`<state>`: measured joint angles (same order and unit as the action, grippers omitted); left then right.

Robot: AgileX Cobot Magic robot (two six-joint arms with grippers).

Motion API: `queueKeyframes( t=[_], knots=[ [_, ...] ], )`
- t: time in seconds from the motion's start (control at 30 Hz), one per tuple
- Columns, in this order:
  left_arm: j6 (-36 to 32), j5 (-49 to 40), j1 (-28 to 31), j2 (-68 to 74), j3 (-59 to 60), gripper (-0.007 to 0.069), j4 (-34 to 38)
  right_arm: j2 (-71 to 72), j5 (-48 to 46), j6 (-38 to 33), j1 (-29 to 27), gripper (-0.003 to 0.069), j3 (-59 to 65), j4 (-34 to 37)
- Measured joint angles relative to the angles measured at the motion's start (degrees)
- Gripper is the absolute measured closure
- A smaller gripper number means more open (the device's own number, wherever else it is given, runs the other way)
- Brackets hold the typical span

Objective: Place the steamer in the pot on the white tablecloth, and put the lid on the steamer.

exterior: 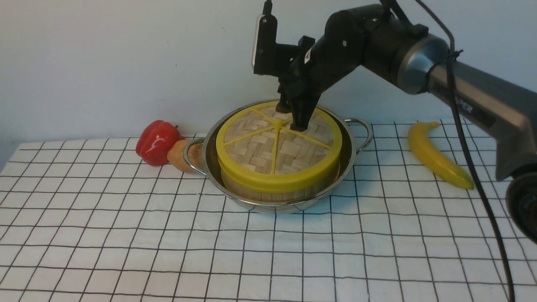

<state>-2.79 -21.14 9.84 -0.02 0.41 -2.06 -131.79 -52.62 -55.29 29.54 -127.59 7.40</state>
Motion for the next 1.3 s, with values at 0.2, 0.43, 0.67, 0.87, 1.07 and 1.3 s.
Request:
queueKeyframes(
  t=[0.2, 0.43, 0.67, 0.87, 1.07, 1.3],
  knots=[
    [0.0, 0.0, 0.0, 0.0, 0.0, 0.0382, 0.0, -0.7, -0.1, -0.1, 0.0, 0.0359, -0.1, 0.0],
    [0.0, 0.0, 0.0, 0.0, 0.0, 0.0382, 0.0, -2.9, 0.1, -0.6, 0.0, 0.0359, -0.1, 0.4],
    [0.0, 0.0, 0.0, 0.0, 0.0, 0.0382, 0.0, -2.9, 0.2, -0.6, -0.1, 0.0359, -0.1, 0.2],
    [0.0, 0.0, 0.0, 0.0, 0.0, 0.0382, 0.0, -1.7, 2.1, 2.2, -0.2, 0.0359, -0.1, -4.9],
    [0.0, 0.0, 0.0, 0.0, 0.0, 0.0382, 0.0, 3.9, 1.7, 5.4, -1.2, 0.0359, -0.1, -6.8],
    [0.0, 0.0, 0.0, 0.0, 0.0, 0.0382, 0.0, 7.4, 1.2, 13.4, -2.8, 0.0501, -0.1, -11.3]
  ],
)
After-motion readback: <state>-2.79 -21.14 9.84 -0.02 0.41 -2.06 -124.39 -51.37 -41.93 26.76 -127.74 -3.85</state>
